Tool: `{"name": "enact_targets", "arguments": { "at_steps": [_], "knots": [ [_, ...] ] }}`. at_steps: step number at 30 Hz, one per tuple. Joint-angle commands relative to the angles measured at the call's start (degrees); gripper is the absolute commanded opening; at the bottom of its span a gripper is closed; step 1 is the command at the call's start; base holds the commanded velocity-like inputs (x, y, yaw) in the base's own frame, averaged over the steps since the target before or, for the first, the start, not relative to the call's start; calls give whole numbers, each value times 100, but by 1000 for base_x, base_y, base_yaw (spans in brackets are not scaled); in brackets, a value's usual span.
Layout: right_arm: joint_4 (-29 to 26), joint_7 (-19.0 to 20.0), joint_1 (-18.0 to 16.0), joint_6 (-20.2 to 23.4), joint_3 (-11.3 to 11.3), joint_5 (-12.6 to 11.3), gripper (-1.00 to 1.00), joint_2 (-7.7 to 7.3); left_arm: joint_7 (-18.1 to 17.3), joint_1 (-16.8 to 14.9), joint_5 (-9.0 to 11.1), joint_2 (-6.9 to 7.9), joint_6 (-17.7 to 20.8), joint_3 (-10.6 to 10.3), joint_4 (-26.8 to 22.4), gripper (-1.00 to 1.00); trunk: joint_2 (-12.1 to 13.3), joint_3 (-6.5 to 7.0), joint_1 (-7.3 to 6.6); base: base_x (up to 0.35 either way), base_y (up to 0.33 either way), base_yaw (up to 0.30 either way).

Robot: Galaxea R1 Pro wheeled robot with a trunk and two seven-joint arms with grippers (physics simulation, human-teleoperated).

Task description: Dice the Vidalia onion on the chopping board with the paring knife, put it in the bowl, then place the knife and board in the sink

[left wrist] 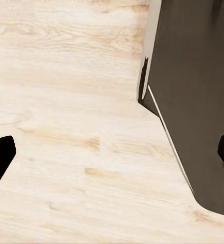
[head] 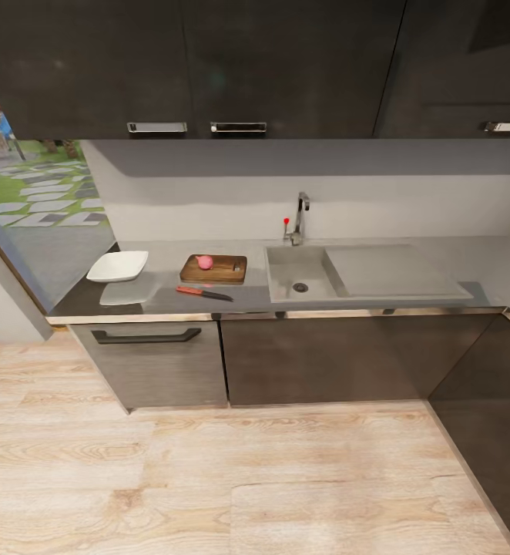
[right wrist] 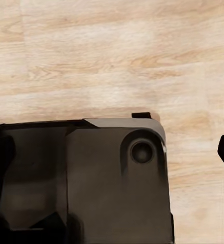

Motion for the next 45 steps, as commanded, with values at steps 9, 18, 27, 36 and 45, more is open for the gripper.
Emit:
{"name": "enact_targets", "arguments": {
  "at_steps": [9,18,27,36,45],
  "knots": [
    [140,31,-2,-23,-64,32,100,13,35,2,54,-25,-23,-40,-171,100,-10,-9,3,0,0,0],
    [156,30,-2,-18,-56,31,100,47,58,-10,45,-23,-32,-42,-461,100,-10,-9,3,0,0,0],
    [157,37,-2,-10,-58,31,100,47,49,-29,43,-94,-37,-45,-734,100,-10,-9,3,0,0,0],
    [141,49,-3,-32,-67,35,100,21,38,-44,14,-153,-56,-48,-1805,100,-10,-9,3,0,0,0],
    [-944,16,-6,-30,-100,25,100,5,35,-50,1,-119,-67,-49,-2259,100,-10,-9,3,0,0,0]
  ]
}}
